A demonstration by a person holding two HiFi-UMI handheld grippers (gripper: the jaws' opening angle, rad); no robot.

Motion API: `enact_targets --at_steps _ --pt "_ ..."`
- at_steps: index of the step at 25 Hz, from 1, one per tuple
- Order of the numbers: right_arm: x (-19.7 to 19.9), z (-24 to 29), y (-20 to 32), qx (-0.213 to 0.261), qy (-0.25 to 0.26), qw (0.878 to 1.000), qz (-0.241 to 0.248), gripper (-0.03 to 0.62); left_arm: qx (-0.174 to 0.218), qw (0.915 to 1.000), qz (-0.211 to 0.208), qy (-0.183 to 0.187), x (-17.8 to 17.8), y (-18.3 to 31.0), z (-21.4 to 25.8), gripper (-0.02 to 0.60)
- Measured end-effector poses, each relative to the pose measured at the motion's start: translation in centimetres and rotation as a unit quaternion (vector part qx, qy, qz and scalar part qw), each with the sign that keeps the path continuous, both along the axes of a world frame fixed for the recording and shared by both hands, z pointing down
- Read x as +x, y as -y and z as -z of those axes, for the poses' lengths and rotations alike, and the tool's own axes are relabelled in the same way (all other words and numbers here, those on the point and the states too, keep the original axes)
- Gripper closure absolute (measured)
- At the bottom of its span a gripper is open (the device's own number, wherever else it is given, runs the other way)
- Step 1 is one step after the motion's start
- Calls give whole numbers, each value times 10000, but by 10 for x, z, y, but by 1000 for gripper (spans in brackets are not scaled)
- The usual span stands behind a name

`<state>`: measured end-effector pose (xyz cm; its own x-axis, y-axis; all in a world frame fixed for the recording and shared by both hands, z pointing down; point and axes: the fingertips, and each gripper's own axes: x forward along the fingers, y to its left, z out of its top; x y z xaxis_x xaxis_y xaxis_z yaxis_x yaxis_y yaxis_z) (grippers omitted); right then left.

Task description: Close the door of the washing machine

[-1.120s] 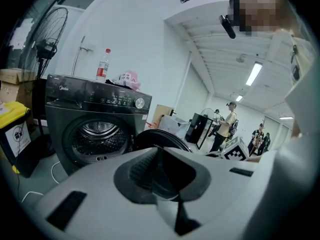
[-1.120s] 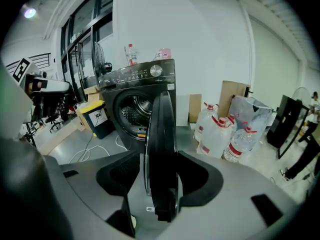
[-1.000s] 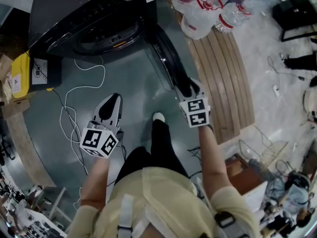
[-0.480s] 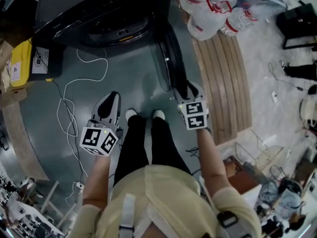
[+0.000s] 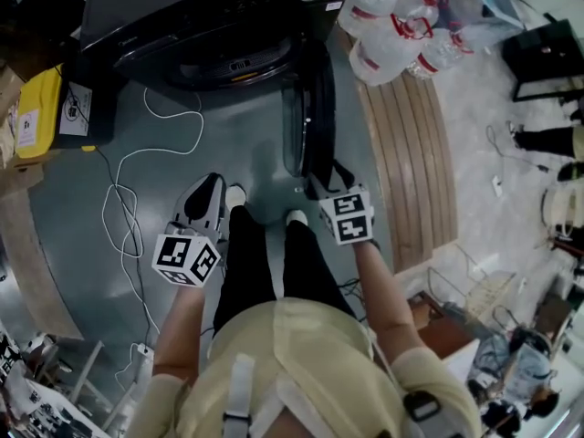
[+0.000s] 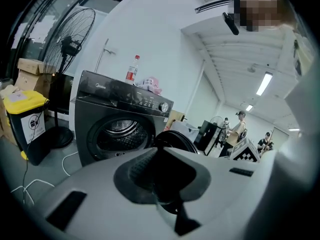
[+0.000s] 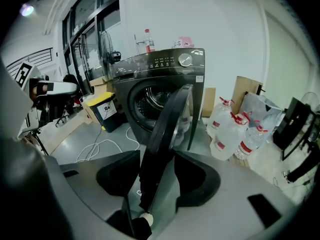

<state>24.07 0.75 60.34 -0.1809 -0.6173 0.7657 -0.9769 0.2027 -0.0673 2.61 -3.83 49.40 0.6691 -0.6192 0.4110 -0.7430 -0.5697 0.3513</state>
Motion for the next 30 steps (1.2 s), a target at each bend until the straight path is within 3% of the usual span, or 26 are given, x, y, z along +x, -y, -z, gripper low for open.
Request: enact_targets --at_steps 6,13,30 --pt "-36 -6 18 -119 4 9999 -8 381 -12 10000 25 -20 -37 24 2 568" --pt "-89 -5 48 -283 547 9980 -121 381 -137 9999 94 -21 -75 50 -7 568" --pt "-186 -3 139 -429 1261 9900 -464 395 -280 9979 587 16 -147 100 -25 568"
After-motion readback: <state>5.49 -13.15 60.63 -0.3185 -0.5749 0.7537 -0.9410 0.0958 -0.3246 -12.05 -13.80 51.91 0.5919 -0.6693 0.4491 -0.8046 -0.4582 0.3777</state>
